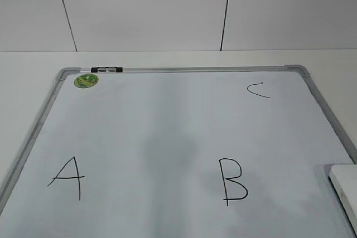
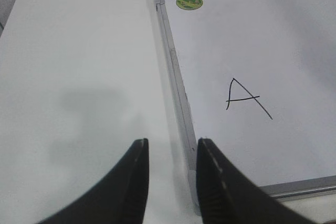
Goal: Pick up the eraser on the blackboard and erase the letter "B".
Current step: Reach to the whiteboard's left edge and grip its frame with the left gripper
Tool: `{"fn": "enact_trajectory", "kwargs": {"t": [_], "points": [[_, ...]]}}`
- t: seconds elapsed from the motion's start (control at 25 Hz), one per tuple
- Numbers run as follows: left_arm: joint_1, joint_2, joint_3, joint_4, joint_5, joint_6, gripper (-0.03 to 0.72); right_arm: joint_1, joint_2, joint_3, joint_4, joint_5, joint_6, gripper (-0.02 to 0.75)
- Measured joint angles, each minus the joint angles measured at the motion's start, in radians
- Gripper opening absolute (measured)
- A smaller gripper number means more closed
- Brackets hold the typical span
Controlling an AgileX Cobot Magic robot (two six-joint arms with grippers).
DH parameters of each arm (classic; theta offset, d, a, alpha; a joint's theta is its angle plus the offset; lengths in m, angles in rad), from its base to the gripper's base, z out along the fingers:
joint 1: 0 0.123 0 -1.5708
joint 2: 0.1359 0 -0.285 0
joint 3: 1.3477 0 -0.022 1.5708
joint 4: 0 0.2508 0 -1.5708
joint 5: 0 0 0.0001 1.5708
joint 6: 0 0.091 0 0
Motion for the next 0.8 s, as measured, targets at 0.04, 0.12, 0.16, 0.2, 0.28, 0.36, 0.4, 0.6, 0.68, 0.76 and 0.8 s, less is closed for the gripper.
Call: {"fn": "enact_trajectory", "kwargs": {"t": [0.04, 0.12, 0.16, 0.2, 0.28, 0.36, 0.4, 0.6, 0.68, 0.76, 0.8], "points": [[0.0, 0.0, 0.0, 0.0, 0.0, 0.0, 0.237, 0.0, 0.0, 0.0, 0.0, 0.0, 0.0, 0.571], [0.0, 0.0, 0.0, 0.0, 0.0, 0.0, 0.236, 0.0, 0.0, 0.0, 0.0, 0.0, 0.0, 0.571], [0.0, 0.0, 0.0, 0.0, 0.0, 0.0, 0.236, 0.0, 0.0, 0.0, 0.0, 0.0, 0.0, 0.571], [0.0, 0.0, 0.0, 0.0, 0.0, 0.0, 0.236, 0.0, 0.0, 0.0, 0.0, 0.0, 0.0, 0.571], [0.0, 0.0, 0.0, 0.0, 0.0, 0.0, 0.237, 0.0, 0.0, 0.0, 0.0, 0.0, 0.0, 0.572], [0.0, 0.0, 0.0, 0.0, 0.0, 0.0, 0.237, 0.0, 0.0, 0.0, 0.0, 0.0, 0.0, 0.572], [0.0, 0.0, 0.0, 0.0, 0.0, 0.0, 0.236, 0.0, 0.0, 0.0, 0.002, 0.0, 0.0, 0.572], [0.0, 0.0, 0.0, 0.0, 0.0, 0.0, 0.236, 0.0, 0.014, 0.0, 0.002, 0.0, 0.005, 0.572], [0.0, 0.0, 0.0, 0.0, 0.0, 0.0, 0.235, 0.0, 0.054, -0.002, 0.002, 0.0, 0.025, 0.572], [0.0, 0.0, 0.0, 0.0, 0.0, 0.0, 0.235, 0.0, 0.111, -0.007, 0.004, 0.002, 0.057, 0.571], [0.0, 0.0, 0.0, 0.0, 0.0, 0.0, 0.235, 0.0, 0.136, -0.012, 0.004, 0.009, 0.067, 0.571]]}}
